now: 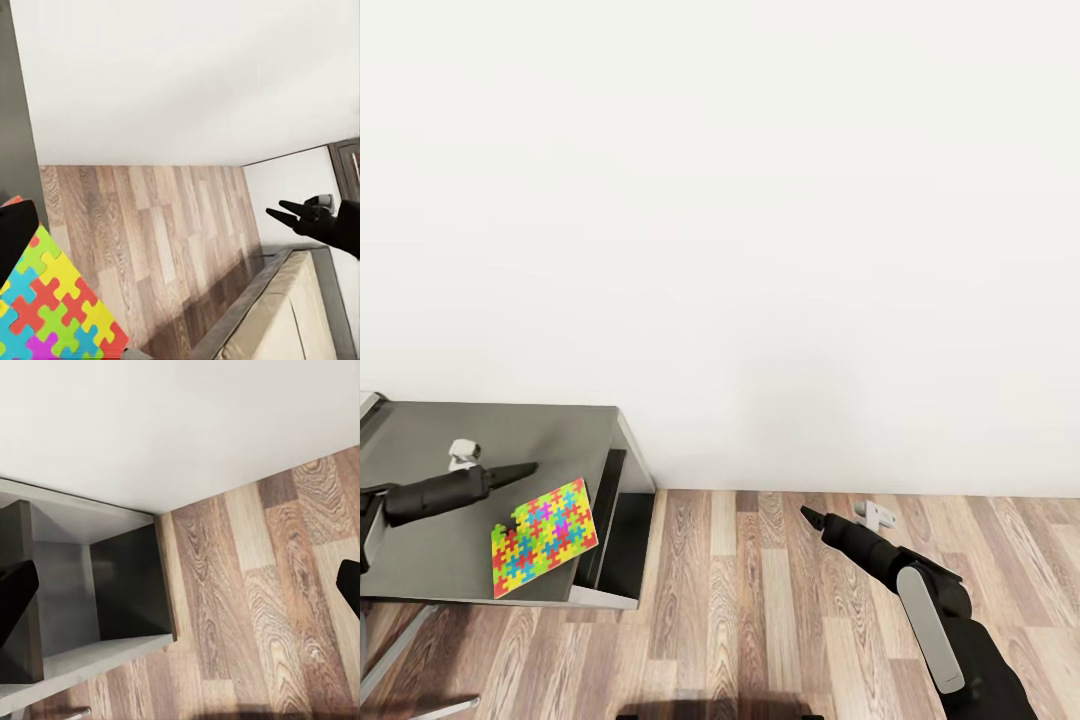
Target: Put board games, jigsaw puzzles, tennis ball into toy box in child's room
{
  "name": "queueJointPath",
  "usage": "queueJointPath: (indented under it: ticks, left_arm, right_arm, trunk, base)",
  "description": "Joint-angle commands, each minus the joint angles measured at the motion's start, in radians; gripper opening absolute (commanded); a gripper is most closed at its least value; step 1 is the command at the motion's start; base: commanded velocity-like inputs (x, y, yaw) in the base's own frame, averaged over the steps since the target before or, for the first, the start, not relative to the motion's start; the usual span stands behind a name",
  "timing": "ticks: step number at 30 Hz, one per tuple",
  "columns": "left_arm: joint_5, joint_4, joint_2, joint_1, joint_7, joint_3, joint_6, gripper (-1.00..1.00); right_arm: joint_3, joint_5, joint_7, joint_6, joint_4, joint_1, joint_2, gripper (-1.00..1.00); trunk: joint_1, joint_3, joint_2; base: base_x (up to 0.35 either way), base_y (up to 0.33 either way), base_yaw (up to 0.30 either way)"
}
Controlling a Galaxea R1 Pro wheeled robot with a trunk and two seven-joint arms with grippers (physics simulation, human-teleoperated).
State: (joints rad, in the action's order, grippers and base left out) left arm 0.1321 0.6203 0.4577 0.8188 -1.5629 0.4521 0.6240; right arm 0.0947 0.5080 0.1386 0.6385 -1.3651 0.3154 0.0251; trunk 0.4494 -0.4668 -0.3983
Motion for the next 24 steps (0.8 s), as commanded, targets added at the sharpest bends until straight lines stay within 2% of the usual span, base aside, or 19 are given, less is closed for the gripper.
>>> queueJointPath:
  ticks: [1,9,24]
  left_arm:
    - [0.010,0.001,0.001,0.001,-0.008,0.005,0.010,1.00]
    - [0.010,0.000,0.005,0.000,-0.008,0.005,0.008,1.00]
    - [0.009,0.000,0.005,0.000,-0.008,0.004,0.006,1.00]
  right_arm:
    - [0.002,-0.001,0.005,0.006,-0.001,0.001,0.000,1.00]
    - [0.002,-0.002,0.039,0.004,-0.002,0.001,-0.001,1.00]
    - [0.002,-0.002,0.048,0.003,-0.002,0.001,-0.001,1.00]
  trunk:
    - [0.001,-0.001,-0.002]
    - [0.001,-0.001,-0.002]
    - [0.001,-0.001,-0.002]
  base:
    - [0.000,0.000,0.000]
    - [0.000,0.000,0.000]
    - [0.000,0.000,0.000]
